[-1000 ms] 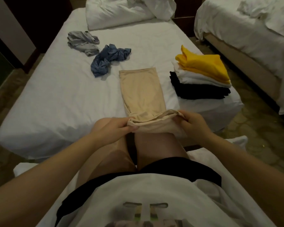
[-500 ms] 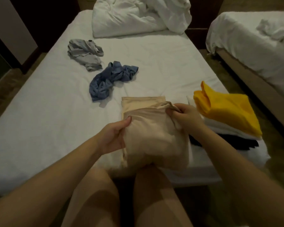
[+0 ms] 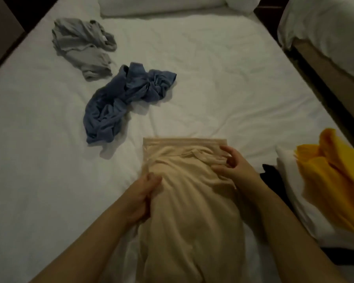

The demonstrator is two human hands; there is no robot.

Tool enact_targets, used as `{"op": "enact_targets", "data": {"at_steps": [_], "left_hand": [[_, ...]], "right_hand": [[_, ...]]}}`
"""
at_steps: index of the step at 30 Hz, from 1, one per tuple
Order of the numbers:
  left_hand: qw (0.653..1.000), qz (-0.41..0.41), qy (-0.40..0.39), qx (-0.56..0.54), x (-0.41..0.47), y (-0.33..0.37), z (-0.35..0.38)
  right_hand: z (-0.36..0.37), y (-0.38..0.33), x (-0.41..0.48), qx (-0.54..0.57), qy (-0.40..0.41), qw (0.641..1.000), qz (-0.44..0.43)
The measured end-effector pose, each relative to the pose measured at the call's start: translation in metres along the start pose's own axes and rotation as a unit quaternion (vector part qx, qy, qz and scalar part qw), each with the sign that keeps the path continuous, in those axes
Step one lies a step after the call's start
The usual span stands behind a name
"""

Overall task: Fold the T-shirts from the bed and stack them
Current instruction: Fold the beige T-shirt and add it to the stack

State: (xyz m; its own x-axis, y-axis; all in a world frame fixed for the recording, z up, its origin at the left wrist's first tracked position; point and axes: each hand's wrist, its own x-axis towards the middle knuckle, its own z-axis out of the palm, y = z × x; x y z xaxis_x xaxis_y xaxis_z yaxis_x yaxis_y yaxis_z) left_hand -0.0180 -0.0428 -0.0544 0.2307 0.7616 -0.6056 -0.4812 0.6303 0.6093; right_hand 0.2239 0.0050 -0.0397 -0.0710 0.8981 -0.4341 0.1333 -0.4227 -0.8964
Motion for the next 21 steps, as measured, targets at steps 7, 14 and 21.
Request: {"op": "enact_targets", "data": {"at_steps": [7, 14, 21], "left_hand": [[0.994, 0.098, 0.058, 0.004, 0.013, 0.011, 0.004], [0.985, 0.125, 0.093, 0.079, 0.001, 0.004, 0.009], [0.958, 0.111, 0.104, 0.244, -0.07, -0.045, -0.004]], "right_hand": [[0.013, -0.017, 0.028, -0.057, 0.179, 0.977, -0.096], [0.02, -0.006, 0.008, -0.085, 0.187, 0.978, -0.028], [0.021, 0.05, -0.107, -0.13, 0.124, 0.983, 0.026]]}}
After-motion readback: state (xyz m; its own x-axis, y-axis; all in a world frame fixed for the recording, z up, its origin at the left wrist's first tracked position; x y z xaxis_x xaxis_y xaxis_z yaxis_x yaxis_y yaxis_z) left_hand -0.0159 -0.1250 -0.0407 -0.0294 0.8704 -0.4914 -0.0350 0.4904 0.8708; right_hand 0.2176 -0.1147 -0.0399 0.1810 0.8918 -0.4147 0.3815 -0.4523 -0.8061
